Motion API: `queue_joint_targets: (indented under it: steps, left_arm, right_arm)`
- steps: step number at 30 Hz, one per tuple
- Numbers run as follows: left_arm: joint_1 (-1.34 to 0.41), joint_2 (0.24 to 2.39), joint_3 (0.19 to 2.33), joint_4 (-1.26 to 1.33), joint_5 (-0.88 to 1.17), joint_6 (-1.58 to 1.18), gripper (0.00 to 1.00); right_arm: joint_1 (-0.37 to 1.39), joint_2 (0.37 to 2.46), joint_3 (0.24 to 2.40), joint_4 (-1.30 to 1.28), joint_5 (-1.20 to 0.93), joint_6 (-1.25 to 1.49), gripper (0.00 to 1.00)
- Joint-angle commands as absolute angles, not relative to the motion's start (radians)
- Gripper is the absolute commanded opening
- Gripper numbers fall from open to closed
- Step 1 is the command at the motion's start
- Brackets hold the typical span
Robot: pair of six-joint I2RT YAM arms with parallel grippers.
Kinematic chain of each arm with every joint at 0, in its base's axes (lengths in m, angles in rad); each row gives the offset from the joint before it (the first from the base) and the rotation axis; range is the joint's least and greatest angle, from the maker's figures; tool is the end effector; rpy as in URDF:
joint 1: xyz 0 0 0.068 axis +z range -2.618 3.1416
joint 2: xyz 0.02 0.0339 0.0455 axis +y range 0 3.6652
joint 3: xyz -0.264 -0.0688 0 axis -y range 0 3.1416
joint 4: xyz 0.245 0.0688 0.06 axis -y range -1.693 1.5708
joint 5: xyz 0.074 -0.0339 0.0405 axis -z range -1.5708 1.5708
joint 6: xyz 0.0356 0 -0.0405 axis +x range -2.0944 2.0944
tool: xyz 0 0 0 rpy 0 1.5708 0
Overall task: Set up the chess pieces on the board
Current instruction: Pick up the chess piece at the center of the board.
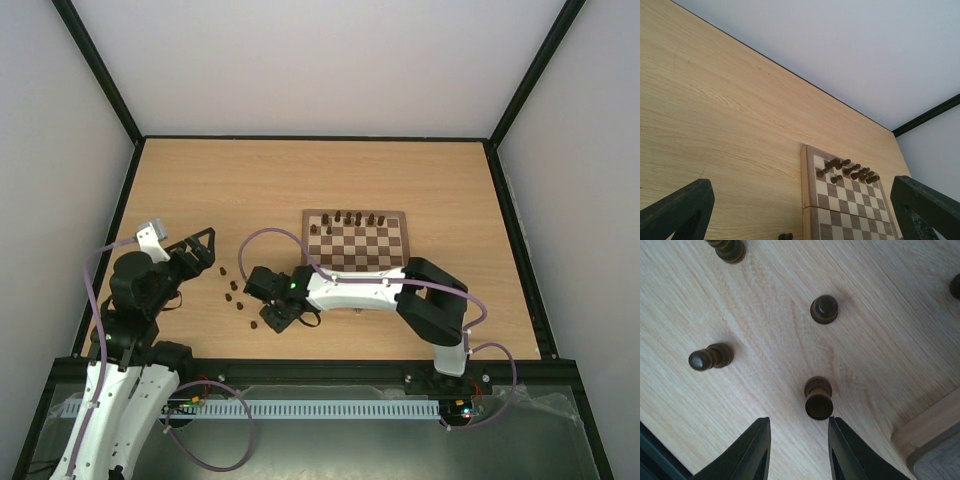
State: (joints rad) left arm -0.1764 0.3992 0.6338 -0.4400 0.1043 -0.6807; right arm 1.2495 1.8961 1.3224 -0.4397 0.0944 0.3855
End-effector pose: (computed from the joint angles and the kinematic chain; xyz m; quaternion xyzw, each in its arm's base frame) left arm 0.1059 -0.0226 0.3091 -0.1615 0.7585 -0.2986 0.5562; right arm 0.1297 0.3790 0.1882 -0.3903 0.8776 0.1694 0.2211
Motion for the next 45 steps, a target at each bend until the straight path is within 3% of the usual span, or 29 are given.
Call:
queue_joint_targets:
  steps: [1, 16, 31, 38, 45]
  left_arm:
    - [-0.179, 0.386, 0.632, -0.440, 0.110, -0.683, 0.99]
    - [-0.179, 0.377, 0.649, -0.458, 0.107, -0.675, 1.00]
    - [-0.179, 0.370, 0.649, -0.459, 0.107, -0.675, 0.99]
    - [-0.179, 0.371, 0.646, -0.457, 0.107, -0.675, 1.00]
    - [-0.179, 0.389, 0.640, -0.435, 0.124, -0.675, 0.99]
  right_arm:
    - [1.254, 1.941, 1.372, -0.469, 0.116, 0.391, 0.33]
    - [1.253, 2.002, 1.442, -0.507, 0.177, 0.397, 0.30]
    - [1.253, 2.026, 1.458, -0.515, 0.186, 0.388, 0.14]
    - [1.214, 1.917, 1.456, -0.548, 0.252, 0.381, 0.11]
    - [1.036, 1.719, 1.446, -0.623, 0.304, 0.350, 0.12]
